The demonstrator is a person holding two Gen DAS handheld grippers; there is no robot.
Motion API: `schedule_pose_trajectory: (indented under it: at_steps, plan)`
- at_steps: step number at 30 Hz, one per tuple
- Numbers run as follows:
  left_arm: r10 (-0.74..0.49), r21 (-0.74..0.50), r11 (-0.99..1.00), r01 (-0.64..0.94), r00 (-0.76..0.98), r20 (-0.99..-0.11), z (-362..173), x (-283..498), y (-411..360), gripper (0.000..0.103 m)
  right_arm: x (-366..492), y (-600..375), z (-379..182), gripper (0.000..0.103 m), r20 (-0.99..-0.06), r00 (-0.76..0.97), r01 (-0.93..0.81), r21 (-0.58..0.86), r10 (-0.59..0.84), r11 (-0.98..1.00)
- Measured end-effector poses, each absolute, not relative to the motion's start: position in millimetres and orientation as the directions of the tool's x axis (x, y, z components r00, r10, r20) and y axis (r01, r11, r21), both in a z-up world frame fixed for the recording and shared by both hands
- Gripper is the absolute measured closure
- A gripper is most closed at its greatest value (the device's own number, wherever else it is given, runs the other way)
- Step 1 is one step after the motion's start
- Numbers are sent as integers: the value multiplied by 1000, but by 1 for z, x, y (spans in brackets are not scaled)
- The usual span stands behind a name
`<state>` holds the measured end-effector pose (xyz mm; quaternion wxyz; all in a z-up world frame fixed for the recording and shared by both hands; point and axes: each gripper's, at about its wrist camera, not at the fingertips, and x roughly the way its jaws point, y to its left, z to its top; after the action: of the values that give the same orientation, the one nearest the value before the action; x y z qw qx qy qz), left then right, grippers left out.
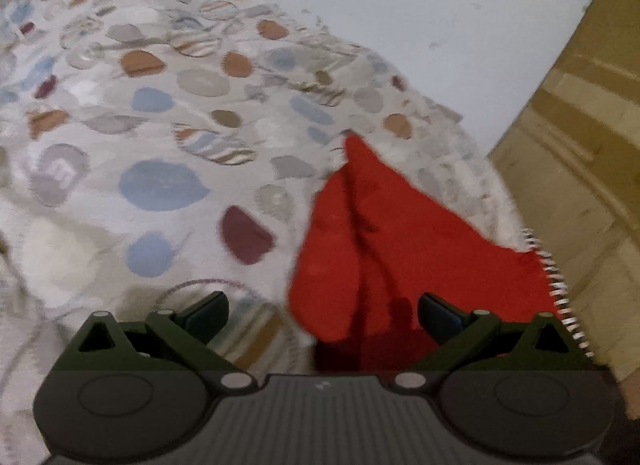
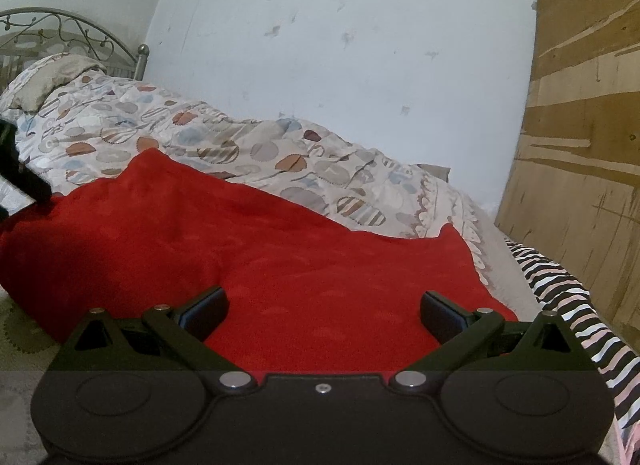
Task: Fold small clothes
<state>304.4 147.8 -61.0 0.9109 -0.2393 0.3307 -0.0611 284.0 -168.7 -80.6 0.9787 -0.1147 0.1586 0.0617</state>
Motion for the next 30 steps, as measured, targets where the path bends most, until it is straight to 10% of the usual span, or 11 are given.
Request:
schedule_pose_trajectory:
  at_steps: [17, 30]
  plan:
    - [-273, -423, 905, -52, 692, -669, -80, 337, 135, 2, 283, -170, -80, 0, -317, 945, -156, -204, 85, 967]
    - [-332, -438, 897, 55, 738, -588, -74, 327, 127, 66, 281, -212, -64, 0, -352, 936, -52, -88, 18, 995]
